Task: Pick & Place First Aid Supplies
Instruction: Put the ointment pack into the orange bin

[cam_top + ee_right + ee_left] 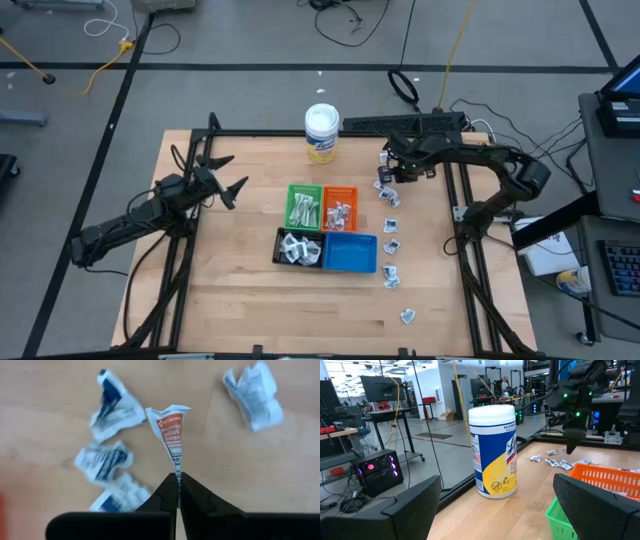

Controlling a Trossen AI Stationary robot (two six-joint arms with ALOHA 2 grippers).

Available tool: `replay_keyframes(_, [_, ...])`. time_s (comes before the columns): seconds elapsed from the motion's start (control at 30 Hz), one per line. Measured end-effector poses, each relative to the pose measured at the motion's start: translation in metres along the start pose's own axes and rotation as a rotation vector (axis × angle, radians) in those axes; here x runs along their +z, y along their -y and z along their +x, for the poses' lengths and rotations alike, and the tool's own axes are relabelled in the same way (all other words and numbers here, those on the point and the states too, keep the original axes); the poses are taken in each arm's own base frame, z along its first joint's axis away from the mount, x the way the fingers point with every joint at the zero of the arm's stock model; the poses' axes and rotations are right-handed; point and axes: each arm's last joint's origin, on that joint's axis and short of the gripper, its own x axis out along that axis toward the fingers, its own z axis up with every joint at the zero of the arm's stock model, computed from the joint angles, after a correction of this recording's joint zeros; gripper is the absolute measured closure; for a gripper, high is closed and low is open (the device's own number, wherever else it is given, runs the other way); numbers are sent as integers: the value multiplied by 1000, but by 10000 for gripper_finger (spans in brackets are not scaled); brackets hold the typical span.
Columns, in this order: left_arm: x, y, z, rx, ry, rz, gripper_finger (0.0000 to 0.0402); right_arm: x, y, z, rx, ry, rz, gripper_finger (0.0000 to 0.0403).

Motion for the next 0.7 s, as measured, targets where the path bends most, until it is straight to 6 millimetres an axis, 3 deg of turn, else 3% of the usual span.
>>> replay_keyframes(0.4, [0, 0, 0, 0, 0, 0, 9, -39, -5, -49, 2, -57, 176, 402])
replay_keyframes(0.7, [0, 0, 0, 0, 1, 0, 9, -66, -68, -62, 18, -85, 57, 402])
